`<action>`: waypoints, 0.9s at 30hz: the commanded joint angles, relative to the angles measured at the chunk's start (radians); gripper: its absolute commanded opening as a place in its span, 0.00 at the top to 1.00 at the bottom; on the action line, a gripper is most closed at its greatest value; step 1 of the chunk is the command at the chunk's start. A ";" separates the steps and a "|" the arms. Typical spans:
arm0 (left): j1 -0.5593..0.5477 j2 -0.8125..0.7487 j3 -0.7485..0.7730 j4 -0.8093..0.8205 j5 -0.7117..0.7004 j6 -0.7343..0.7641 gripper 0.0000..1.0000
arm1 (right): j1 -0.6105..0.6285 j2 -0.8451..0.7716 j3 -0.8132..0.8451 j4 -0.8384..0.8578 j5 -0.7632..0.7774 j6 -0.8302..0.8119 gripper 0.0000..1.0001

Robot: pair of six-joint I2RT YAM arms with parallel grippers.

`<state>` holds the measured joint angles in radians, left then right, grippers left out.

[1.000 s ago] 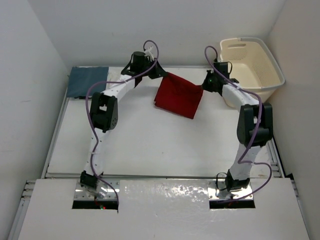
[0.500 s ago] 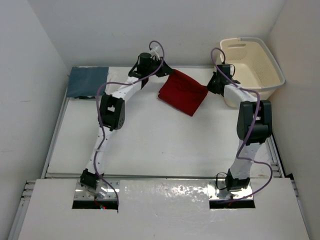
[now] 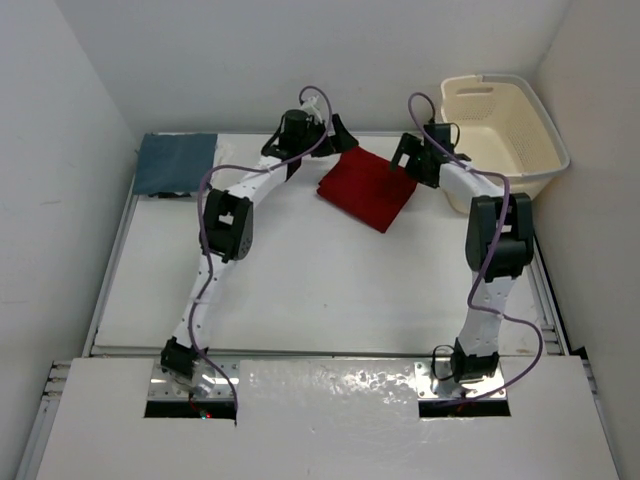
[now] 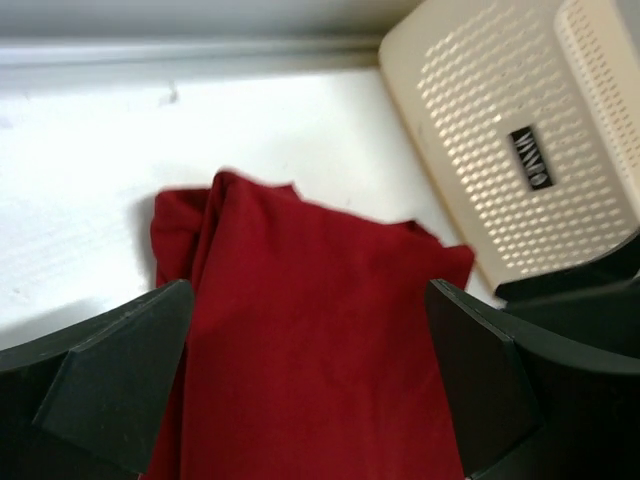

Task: Fold and stack the t-shirts
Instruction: Fold the long partially folded tshirt into a neat square

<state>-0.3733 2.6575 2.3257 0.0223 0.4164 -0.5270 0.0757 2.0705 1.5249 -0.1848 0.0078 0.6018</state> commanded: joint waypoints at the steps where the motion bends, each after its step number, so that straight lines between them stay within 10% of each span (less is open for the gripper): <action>1: 0.005 -0.192 -0.035 0.021 -0.050 0.068 0.00 | 0.047 -0.099 0.020 0.013 -0.060 -0.045 0.01; 27: -0.058 -0.200 -0.399 -0.099 0.033 0.127 0.00 | 0.041 0.247 0.201 0.011 0.064 -0.056 0.01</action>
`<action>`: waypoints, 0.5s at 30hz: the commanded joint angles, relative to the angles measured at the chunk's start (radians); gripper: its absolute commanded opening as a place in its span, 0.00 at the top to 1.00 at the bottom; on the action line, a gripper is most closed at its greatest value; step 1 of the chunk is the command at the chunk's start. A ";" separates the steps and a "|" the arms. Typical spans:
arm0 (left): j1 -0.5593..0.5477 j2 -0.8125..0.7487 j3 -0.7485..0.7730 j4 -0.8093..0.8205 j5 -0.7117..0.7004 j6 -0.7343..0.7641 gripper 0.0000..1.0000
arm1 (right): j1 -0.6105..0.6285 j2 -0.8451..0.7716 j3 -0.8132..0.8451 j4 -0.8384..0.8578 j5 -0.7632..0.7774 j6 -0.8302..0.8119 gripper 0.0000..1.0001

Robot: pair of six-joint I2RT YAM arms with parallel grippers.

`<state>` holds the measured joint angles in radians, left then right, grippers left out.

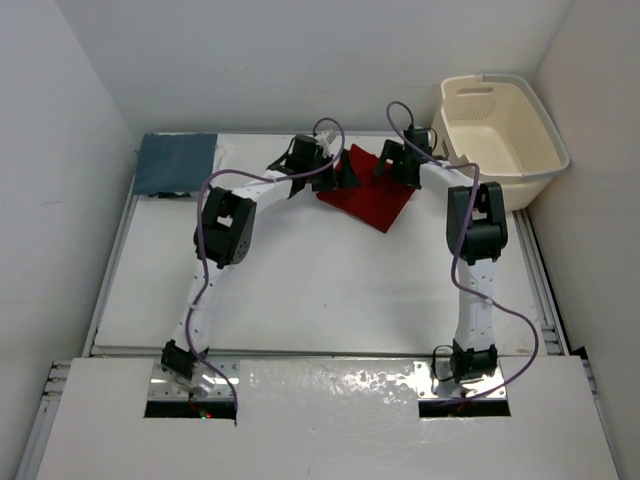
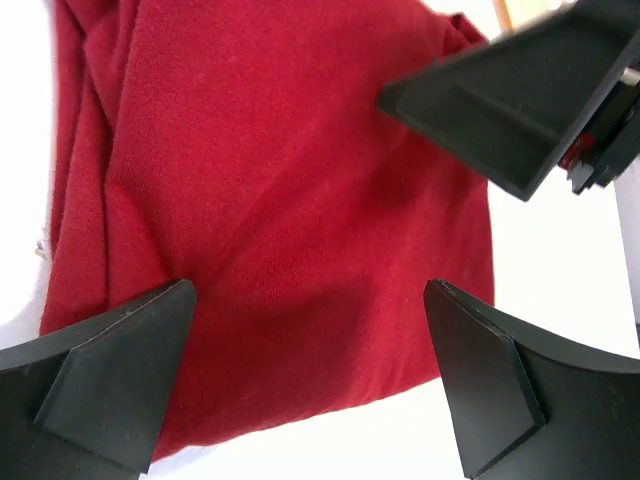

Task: Fold and stack the t-shirts
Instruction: Fold the long partially folded tshirt into a neat square

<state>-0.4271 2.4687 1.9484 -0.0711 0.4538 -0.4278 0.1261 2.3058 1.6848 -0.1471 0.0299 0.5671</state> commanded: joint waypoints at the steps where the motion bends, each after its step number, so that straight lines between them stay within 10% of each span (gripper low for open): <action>1: -0.004 -0.008 -0.032 -0.030 -0.016 0.034 0.00 | -0.009 0.023 0.042 -0.029 0.036 -0.024 0.01; 15: -0.082 -0.342 -0.523 -0.082 -0.072 0.023 0.05 | 0.013 -0.140 -0.203 0.018 -0.073 -0.095 0.01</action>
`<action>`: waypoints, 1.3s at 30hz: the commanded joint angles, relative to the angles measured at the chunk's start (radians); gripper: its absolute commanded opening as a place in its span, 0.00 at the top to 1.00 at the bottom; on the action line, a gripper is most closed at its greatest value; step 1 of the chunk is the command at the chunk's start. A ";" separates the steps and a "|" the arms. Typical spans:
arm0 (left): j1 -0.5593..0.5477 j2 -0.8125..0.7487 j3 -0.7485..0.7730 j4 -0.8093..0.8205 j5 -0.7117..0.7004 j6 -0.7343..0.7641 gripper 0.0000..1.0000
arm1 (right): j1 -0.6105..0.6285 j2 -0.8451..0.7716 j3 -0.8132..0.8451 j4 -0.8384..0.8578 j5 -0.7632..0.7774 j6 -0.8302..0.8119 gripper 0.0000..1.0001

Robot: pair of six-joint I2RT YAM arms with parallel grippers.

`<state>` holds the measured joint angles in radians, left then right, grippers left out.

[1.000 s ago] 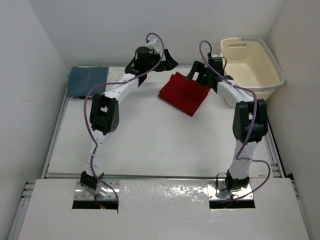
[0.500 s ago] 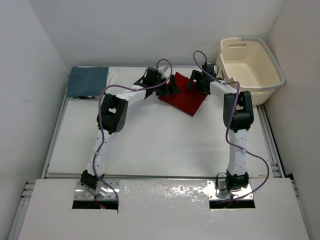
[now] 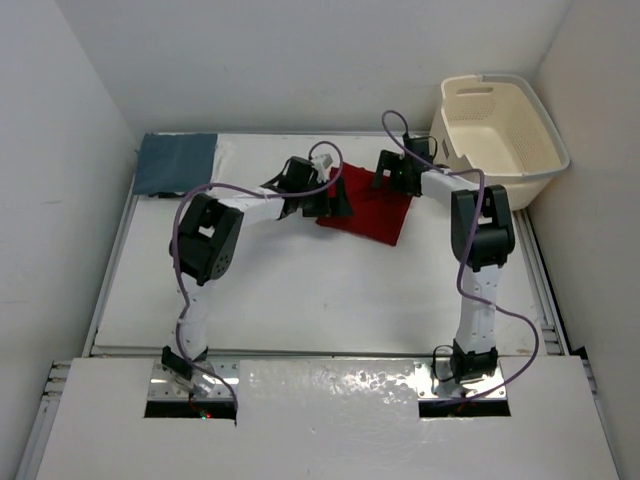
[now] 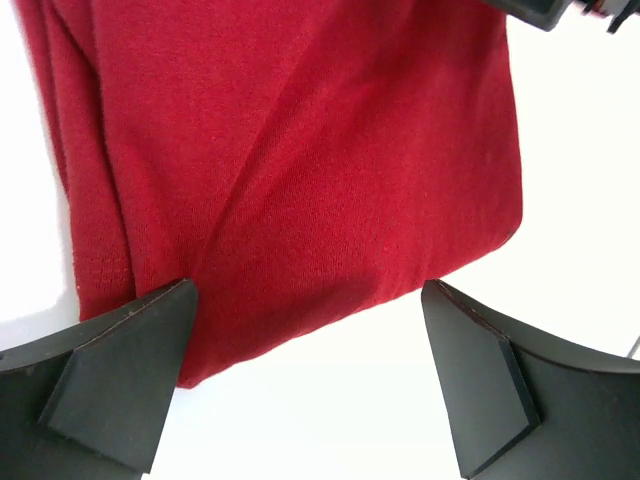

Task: Fold and stack the t-shirts
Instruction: Fold the long partially folded tshirt into a neat square, then put the neatly folded tshirt into the corner of the board with the left arm

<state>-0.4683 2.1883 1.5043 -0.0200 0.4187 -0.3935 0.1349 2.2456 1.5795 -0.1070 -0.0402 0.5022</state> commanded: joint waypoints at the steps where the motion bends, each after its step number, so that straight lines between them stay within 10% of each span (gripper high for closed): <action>1: -0.050 -0.080 -0.096 -0.147 -0.047 -0.021 0.06 | 0.011 -0.099 -0.125 -0.013 -0.012 -0.037 0.01; 11: -0.096 -0.291 -0.063 -0.279 -0.240 0.017 0.00 | 0.031 -0.326 -0.205 -0.037 -0.070 -0.183 0.01; 26: -0.047 0.060 0.347 -0.491 -0.274 0.186 0.01 | 0.023 -0.567 -0.338 -0.086 0.011 -0.195 0.01; 39: -0.062 0.188 0.338 -0.451 -0.216 0.136 0.47 | 0.009 -0.670 -0.430 -0.072 0.039 -0.211 0.01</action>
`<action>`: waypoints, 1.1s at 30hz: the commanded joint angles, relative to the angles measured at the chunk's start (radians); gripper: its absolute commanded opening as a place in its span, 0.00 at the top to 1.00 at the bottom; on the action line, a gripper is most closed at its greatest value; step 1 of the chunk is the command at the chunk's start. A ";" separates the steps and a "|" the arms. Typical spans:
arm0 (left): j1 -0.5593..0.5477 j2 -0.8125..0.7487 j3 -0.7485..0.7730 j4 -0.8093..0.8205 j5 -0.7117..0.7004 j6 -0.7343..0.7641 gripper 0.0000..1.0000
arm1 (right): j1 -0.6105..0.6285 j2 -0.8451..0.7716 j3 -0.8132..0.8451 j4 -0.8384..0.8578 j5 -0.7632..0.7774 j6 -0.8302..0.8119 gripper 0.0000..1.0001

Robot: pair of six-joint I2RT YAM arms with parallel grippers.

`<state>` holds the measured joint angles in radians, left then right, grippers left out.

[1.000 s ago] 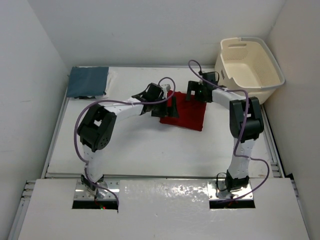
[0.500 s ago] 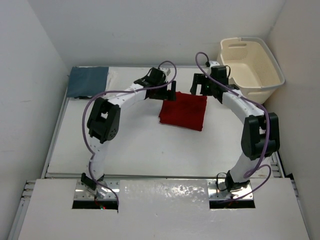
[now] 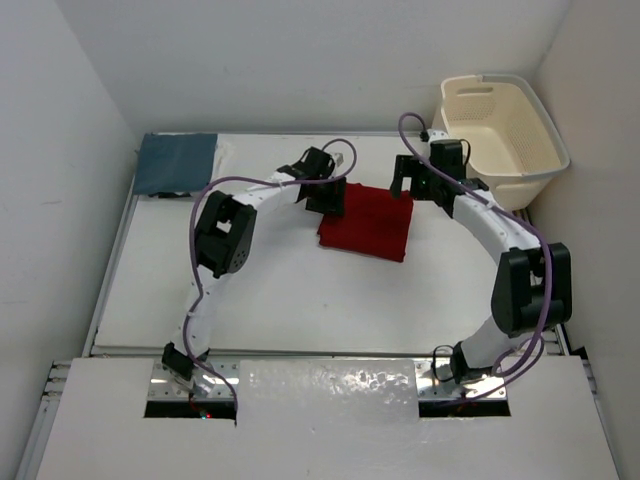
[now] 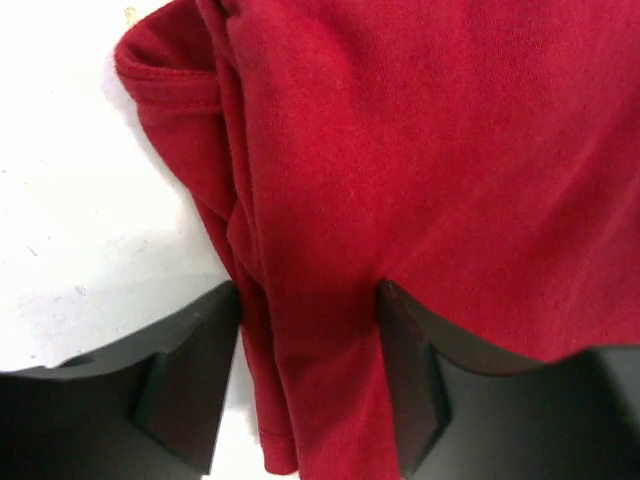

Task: Fold and stack the t-shirts
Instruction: Put the neatly folded tshirt into the corner of the board with the left arm

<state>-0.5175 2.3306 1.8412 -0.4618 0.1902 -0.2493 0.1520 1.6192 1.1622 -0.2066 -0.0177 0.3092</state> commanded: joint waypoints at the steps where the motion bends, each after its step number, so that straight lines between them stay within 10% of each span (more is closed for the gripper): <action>1: -0.018 0.046 -0.010 -0.006 0.006 -0.008 0.50 | -0.009 -0.048 -0.015 0.029 0.034 -0.018 0.01; 7: -0.032 0.062 -0.013 -0.003 -0.020 -0.002 0.79 | -0.015 -0.081 -0.042 0.038 0.061 -0.032 0.01; 8: -0.033 0.065 -0.007 -0.005 -0.041 -0.004 1.00 | -0.019 -0.084 -0.044 0.038 0.068 -0.032 0.01; 17: -0.027 -0.120 -0.043 0.024 -0.328 0.194 1.00 | -0.035 -0.127 -0.075 0.061 0.101 -0.058 0.01; 33: 0.269 -0.340 -0.062 -0.041 -0.322 0.672 1.00 | -0.037 -0.142 -0.105 0.076 0.167 -0.088 0.01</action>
<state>-0.2890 2.0182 1.7164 -0.4698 -0.1051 0.2745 0.1192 1.5047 1.0645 -0.1619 0.1165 0.2386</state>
